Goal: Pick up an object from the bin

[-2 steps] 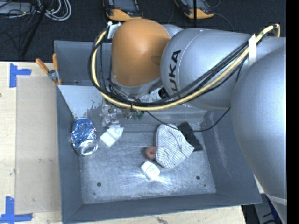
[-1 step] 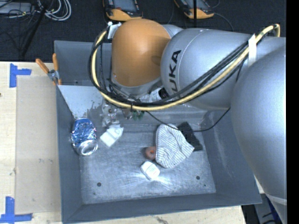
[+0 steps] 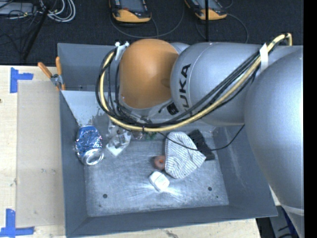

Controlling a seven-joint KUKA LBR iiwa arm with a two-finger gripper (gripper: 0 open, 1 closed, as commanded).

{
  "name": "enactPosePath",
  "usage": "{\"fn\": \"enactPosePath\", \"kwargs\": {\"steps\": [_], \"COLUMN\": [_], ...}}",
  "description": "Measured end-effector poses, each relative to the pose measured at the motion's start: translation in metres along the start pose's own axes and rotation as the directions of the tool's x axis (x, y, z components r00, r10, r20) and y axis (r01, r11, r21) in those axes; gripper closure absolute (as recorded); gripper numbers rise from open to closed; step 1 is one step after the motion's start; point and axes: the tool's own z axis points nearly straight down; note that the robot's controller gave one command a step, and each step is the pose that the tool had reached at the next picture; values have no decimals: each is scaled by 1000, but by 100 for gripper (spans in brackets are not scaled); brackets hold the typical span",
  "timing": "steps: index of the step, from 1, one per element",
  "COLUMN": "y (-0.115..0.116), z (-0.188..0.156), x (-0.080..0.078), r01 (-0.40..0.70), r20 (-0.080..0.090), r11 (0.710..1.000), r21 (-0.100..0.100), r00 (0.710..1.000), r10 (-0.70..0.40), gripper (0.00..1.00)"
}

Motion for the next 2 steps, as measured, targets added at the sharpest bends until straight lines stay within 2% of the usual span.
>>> {"fn": "enactPosePath", "kwargs": {"steps": [1,2], "y": [-3,-3], "z": [29,28], "x": [23,-11], "r01": [62,-21], "r20": [-13,-7], "r11": [998,1000], "r21": [-2,0], "r00": [998,1000], "r10": [-62,21], "gripper": [100,0]}}
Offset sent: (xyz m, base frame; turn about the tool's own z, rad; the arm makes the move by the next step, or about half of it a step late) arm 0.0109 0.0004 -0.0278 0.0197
